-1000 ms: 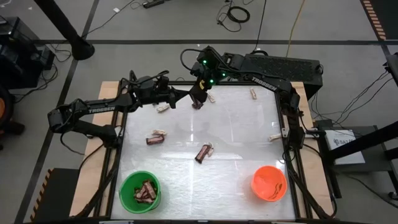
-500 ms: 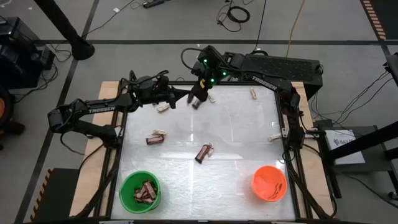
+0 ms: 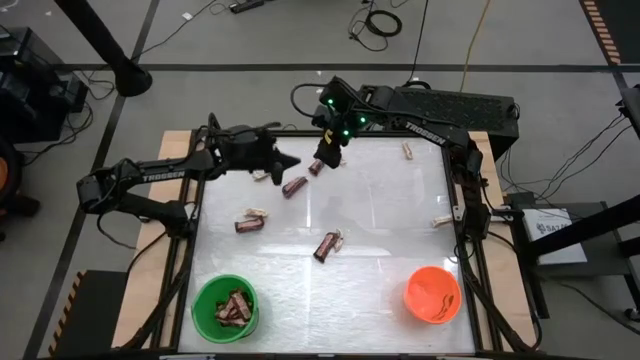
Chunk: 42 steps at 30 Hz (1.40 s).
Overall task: Sort candy by brand, put in halloween buckets
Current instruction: Put the brown chocolate bar into the green bucket
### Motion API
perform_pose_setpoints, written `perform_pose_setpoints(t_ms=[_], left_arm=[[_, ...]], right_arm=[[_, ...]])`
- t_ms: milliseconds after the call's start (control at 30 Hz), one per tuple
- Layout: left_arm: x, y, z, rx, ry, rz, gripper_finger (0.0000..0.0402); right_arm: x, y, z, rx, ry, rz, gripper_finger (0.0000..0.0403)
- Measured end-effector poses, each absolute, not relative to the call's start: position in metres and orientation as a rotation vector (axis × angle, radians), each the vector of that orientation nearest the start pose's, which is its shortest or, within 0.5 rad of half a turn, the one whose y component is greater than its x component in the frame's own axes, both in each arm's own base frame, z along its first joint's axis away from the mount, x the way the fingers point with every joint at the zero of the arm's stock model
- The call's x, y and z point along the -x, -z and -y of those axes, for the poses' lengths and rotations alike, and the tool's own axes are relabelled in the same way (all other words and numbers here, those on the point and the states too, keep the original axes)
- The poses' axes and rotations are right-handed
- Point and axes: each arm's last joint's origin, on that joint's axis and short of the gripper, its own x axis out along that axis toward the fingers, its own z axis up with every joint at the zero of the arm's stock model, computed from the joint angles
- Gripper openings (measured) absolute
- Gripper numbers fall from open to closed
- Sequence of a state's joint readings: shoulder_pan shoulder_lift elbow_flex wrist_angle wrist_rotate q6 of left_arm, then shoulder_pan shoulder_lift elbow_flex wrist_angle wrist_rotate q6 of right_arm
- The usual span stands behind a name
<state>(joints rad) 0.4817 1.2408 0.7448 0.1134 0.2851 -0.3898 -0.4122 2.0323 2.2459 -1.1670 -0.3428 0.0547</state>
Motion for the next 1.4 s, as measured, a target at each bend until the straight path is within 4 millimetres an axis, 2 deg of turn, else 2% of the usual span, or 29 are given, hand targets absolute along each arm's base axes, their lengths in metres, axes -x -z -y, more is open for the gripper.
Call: perform_pose_setpoints(t_ms=[133, 233, 400, 567, 800, 967, 1133, 1400], left_arm=[[-0.236, -0.227, -0.112, 0.464, -0.326, -0.569, 0.0018], [-0.236, -0.215, -0.112, 0.432, -0.389, -0.673, 0.0043], [-0.243, -0.188, -0.103, 0.377, -0.386, -0.854, 0.0108], [-0.251, -0.164, -0.096, 0.315, -0.464, -0.980, 0.0180], [-0.259, -0.146, -0.090, 0.319, -0.504, -1.033, 0.0267], [-0.260, -0.134, -0.095, 0.373, -0.557, -1.053, 0.0309], [-0.267, -0.126, -0.097, 0.368, -0.562, -1.031, 0.0331], [-0.273, -0.127, -0.100, 0.374, -0.546, -0.962, 0.0334]], right_arm=[[-0.386, -0.372, 0.158, -0.400, 0.083, -0.907, 0.0198], [-0.386, -0.371, 0.158, -0.402, 0.082, -0.918, 0.0198], [-0.387, -0.371, 0.155, -0.397, 0.074, -0.921, 0.0199], [-0.387, -0.371, 0.154, -0.394, 0.072, -0.921, 0.0199], [-0.387, -0.371, 0.154, -0.378, 0.065, -0.921, 0.0199], [-0.387, -0.371, 0.154, -0.371, 0.062, -0.921, 0.0199], [-0.387, -0.371, 0.155, -0.365, 0.060, -0.917, 0.0199], [-0.387, -0.371, 0.155, -0.360, 0.061, -0.916, 0.0199]])
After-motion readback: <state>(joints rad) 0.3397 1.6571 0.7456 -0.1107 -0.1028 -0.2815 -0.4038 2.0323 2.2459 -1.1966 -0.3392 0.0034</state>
